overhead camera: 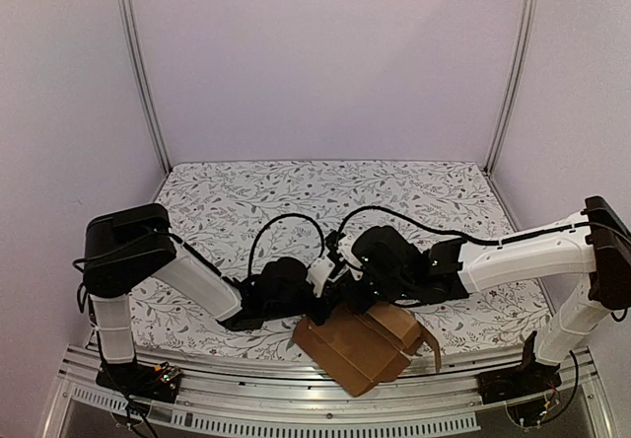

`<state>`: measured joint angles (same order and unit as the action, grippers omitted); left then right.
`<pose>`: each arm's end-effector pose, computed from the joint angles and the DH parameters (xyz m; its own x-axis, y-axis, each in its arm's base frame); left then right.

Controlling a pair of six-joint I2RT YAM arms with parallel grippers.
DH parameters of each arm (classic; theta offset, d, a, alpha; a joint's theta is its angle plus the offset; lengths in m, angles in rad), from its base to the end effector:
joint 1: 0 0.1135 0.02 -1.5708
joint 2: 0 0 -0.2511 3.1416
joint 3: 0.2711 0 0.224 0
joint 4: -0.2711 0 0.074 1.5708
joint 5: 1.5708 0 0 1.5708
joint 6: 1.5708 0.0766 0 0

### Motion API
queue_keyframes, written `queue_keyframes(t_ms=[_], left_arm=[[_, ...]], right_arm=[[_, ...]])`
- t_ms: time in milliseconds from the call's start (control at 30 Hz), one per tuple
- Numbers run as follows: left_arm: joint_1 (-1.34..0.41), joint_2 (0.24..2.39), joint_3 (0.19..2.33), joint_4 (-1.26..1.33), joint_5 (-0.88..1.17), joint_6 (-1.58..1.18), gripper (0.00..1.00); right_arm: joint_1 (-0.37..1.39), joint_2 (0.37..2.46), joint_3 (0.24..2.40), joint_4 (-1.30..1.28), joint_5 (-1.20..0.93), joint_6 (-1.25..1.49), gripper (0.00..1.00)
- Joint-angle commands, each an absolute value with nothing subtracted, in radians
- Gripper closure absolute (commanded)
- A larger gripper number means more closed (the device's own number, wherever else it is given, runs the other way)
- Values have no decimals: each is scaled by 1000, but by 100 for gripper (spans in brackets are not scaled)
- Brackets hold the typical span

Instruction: Fold the paper box

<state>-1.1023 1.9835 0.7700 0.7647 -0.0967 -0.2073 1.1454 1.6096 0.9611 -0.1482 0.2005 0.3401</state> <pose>0.1817 -0.3426 0.0971 -0.3664 0.2704 -0.8903 0.7903 0.5954 -0.1444 0.1551 0.3054 0.1753 -0.5568 -0.4368 -0.7065 -0.6889 0.7181 0.0989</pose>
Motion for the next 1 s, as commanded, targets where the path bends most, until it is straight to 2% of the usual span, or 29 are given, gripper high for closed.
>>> queue_keyframes(t_ms=[0, 100, 200, 400, 533, 667, 967], left_arm=[[-1088, 1988, 796, 783, -110, -202, 91], [-1089, 1984, 803, 769, -109, -191, 100], [-1089, 1975, 801, 755, -108, -178, 100], [-1092, 1939, 803, 673, -107, -131, 100], [-1097, 1913, 793, 615, -118, -120, 100], [-1107, 1885, 778, 577, -120, -116, 100], [-1121, 1876, 804, 478, -104, -99, 100]], right_arm=[[1153, 1637, 933, -184, 197, 366, 100], [1153, 1632, 934, -185, 211, 372, 100], [1152, 1611, 936, -191, 236, 381, 100], [1151, 1515, 950, -253, 316, 378, 80], [1151, 1419, 936, -300, 378, 367, 71], [1139, 1362, 893, -314, 401, 364, 68], [1113, 1393, 823, -211, 255, 439, 64]])
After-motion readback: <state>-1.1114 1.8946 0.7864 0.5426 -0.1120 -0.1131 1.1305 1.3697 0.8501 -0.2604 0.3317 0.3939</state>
